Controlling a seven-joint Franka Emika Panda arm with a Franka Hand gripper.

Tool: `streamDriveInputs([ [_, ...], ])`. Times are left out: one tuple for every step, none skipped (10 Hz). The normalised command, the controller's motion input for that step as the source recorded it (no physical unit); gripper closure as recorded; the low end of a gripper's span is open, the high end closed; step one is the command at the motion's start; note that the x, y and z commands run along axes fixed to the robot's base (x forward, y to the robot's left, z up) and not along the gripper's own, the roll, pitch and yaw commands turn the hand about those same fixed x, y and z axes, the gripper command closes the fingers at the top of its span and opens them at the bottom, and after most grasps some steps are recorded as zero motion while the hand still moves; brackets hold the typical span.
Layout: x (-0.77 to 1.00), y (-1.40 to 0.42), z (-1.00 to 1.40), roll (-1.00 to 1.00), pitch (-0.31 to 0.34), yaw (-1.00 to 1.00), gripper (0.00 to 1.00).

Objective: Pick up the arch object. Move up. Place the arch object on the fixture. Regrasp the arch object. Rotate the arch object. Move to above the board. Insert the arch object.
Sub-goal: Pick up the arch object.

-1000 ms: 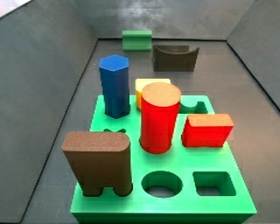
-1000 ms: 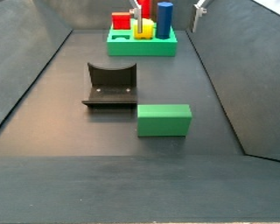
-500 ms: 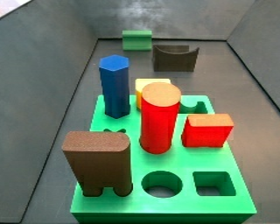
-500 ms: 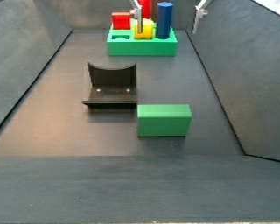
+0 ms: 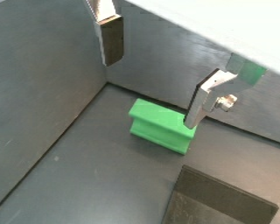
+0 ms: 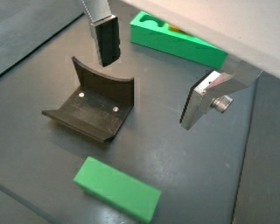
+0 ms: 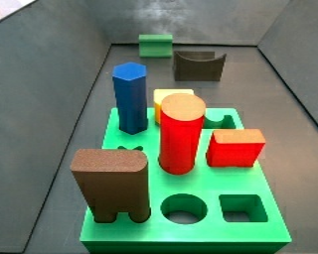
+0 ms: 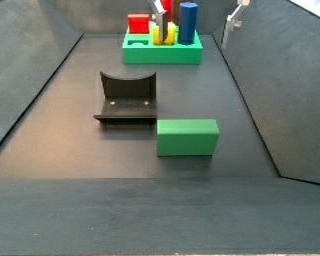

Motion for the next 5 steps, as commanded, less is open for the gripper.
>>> streamDriveInputs([
  [0.09, 0.24, -0.06, 0.00, 0.000, -0.76, 0.00],
  [0.11, 0.20, -0.05, 0.00, 0.000, -0.79, 0.00],
  [0.10, 0.21, -0.07, 0.00, 0.000, -0.79, 0.00],
  [0.11, 0.20, -0.07, 0.00, 0.000, -0.80, 0.00],
  [0.11, 0.19, -0.10, 0.00, 0.000, -0.81, 0.00],
])
